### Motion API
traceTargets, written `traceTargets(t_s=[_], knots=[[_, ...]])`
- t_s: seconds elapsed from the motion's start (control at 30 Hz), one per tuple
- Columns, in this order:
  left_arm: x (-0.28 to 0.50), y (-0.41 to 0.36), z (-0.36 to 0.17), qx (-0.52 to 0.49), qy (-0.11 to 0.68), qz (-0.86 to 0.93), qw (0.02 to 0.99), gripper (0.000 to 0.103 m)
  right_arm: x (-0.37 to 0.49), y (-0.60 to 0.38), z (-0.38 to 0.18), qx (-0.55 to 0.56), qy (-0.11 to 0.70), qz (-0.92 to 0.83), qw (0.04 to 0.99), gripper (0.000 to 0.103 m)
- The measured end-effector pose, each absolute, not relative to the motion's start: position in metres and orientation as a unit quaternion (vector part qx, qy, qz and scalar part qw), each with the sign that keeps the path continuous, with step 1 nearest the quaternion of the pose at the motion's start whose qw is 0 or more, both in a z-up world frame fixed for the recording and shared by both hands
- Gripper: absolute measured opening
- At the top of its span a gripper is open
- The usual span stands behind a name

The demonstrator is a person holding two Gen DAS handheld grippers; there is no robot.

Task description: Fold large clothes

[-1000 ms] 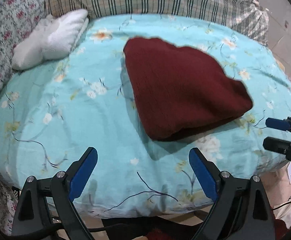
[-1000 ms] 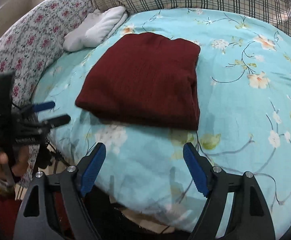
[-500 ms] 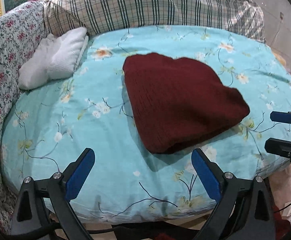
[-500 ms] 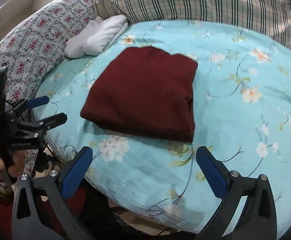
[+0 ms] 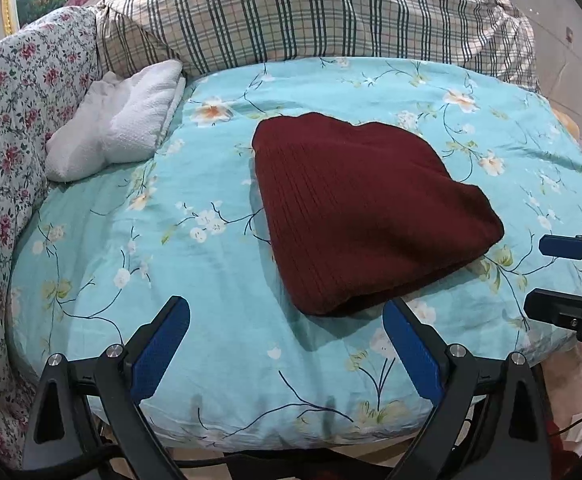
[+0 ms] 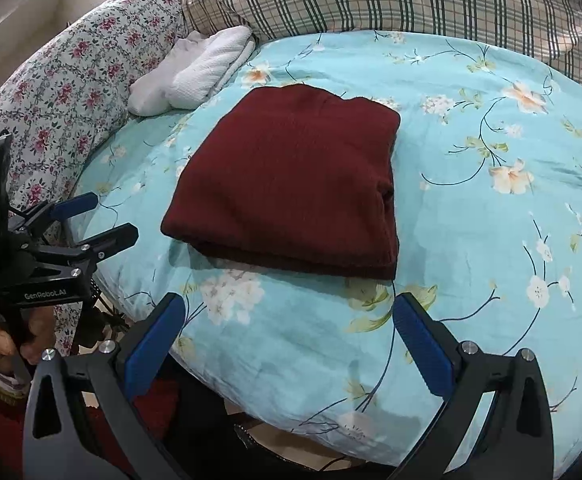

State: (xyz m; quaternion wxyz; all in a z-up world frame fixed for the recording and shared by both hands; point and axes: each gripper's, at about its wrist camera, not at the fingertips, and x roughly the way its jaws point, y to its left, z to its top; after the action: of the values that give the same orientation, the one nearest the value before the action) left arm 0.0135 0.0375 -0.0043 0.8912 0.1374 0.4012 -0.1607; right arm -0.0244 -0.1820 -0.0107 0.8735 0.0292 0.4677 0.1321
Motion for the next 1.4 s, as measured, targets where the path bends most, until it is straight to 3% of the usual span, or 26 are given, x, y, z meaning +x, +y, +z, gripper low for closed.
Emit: traceTargets(t_s=[1.4], knots=[[0.023,0.029,0.004,0.128,0.388,-0.161,0.898,0.098,0.000,-0.166,-0.001,0.004,0.456,0.149,0.877,0.103]])
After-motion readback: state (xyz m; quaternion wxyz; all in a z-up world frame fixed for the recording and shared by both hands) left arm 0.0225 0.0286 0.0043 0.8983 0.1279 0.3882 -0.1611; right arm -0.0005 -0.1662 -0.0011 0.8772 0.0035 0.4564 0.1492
